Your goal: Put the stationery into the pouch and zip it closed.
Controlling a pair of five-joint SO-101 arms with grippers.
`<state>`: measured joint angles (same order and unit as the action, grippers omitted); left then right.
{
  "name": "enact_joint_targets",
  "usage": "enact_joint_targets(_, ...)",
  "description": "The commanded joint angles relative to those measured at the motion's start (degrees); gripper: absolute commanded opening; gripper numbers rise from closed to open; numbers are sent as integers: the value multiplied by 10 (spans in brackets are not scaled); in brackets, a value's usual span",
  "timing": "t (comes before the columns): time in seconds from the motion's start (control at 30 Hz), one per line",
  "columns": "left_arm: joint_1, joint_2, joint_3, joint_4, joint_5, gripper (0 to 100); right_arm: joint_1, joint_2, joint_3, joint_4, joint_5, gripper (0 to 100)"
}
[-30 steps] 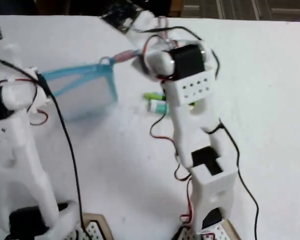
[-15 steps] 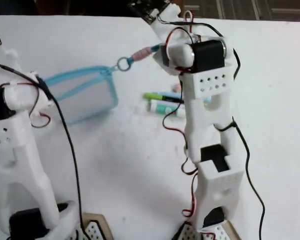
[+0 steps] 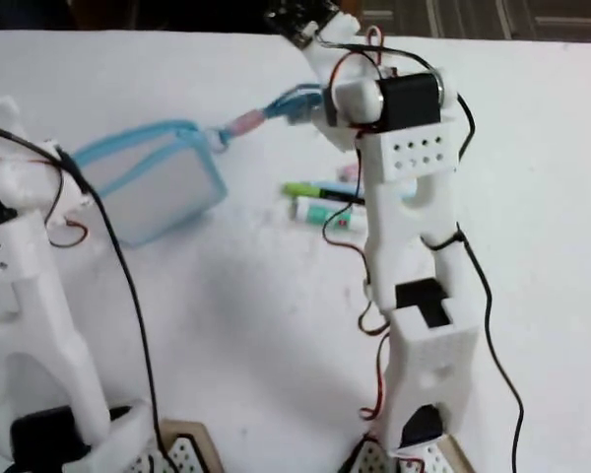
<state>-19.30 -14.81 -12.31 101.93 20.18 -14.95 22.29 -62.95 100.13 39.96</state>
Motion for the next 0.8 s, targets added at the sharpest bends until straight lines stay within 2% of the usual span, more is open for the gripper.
enact_joint_targets(0.0,-4,27,-14,-4,-4,22,-22,-87,55,13,64,158)
enact_joint_targets(0.2,-4,27,-43,-1,-4,22,-25,-236,302,11,160,156)
enact_joint_targets(0.33,-3,26,-49,-1,-4,22,0,-243,415,-11,207,158)
enact_joint_targets(0.5,0,27,-49,-4,-4,22,7,-154,435,-60,213,158)
enact_joint_targets(0.63,0,27,-50,-4,-5,22,6,-42,433,-80,248,158)
enact_joint_targets(0.77,0,27,-50,-5,-5,22,10,60,379,-91,257,158)
